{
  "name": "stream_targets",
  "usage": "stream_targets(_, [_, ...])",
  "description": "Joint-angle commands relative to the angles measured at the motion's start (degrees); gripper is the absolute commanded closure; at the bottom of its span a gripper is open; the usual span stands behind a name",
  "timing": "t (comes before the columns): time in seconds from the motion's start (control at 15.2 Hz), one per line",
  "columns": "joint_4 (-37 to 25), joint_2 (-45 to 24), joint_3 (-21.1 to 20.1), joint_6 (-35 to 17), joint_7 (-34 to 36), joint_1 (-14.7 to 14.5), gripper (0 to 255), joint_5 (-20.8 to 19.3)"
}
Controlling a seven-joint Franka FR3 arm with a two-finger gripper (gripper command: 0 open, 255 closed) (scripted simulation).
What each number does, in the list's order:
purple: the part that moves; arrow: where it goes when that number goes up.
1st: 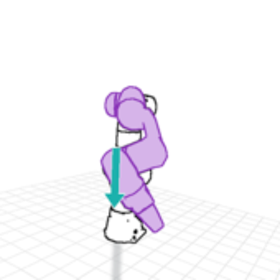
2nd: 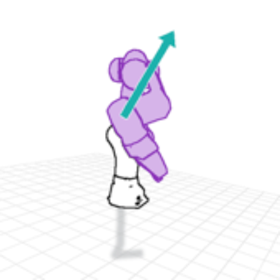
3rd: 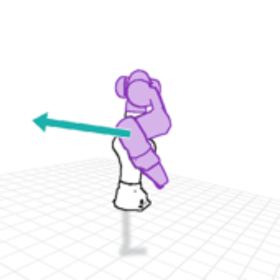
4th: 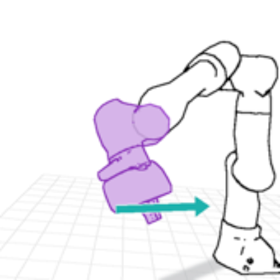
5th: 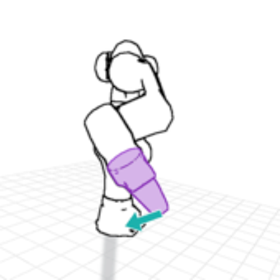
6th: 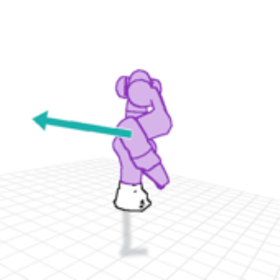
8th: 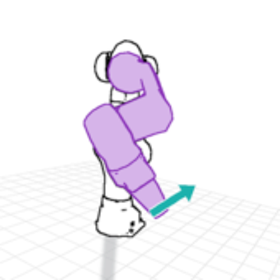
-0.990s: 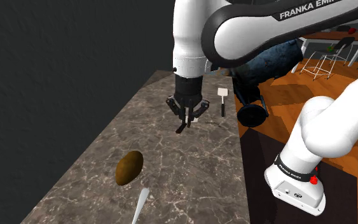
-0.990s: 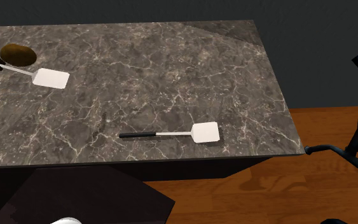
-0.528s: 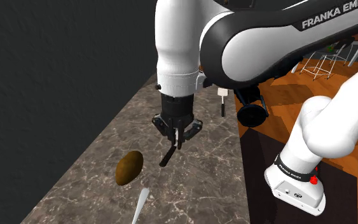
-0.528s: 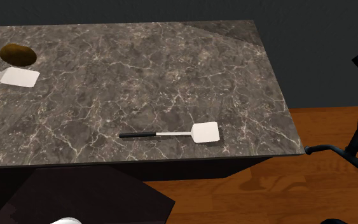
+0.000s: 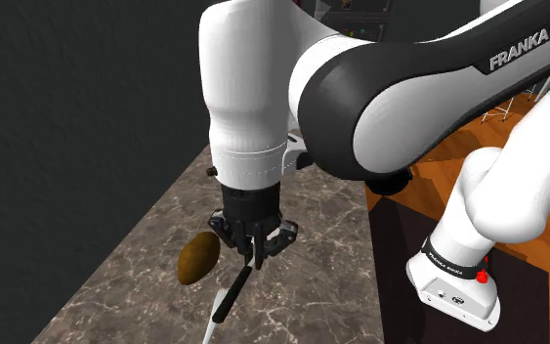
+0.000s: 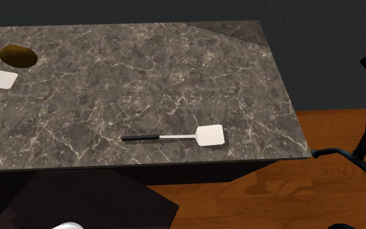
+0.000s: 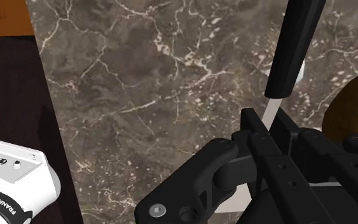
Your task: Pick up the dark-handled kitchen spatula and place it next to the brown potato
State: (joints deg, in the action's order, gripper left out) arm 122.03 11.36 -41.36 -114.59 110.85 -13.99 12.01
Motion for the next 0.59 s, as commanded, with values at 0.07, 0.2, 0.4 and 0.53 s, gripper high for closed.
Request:
stream_targets(0.07, [1.7, -0.8, -0.6, -2.4, 0.4, -0.1, 255, -0.3])
stream_targets(0.2, [2.7, -1.5, -0.9, -4.0, 0.6, -0.1, 255, -0.6])
stream_targets(0.4, [4.3, -2.5, -1.3, -6.5, 0.9, 0.0, 255, -1.1])
stream_targets(0.53, [5.2, -3.3, -1.6, -8.1, 1.2, 0.0, 255, -1.5])
